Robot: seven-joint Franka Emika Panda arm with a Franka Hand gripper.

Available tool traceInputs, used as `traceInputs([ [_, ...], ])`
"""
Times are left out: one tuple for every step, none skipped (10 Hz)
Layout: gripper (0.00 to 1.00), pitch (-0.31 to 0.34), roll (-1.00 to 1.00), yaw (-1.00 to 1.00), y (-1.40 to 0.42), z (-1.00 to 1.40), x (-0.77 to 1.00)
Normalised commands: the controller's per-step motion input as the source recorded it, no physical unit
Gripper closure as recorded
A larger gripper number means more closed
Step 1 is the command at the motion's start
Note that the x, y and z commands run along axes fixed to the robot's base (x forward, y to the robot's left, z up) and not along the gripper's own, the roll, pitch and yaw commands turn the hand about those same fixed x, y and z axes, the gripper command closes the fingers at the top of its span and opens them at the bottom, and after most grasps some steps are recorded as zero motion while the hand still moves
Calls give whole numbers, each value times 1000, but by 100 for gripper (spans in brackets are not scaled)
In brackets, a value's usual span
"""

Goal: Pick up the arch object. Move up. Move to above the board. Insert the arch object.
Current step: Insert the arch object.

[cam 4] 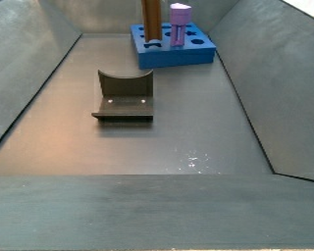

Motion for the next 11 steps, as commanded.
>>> traceInputs([
  [100,-181,0,29,-211,-569,-66],
  [100,-116,-71,3,0,-197,-54],
  [100,-4,-9,0,0,-91,0],
  [100,-11,-19,11,300,-243,-109],
  [100,-33,-13,0,349,-280,-186],
  [100,-9,-74,0,154,-186,0],
  [100,0,-54,0,103,-200,151],
  [100,0,-44,0,203,-197,146],
  [100,0,-11,0,351,-154,0],
  [100,0,-74,0,283,-31,0],
  [100,-154,0,0,-100,-474,-86],
])
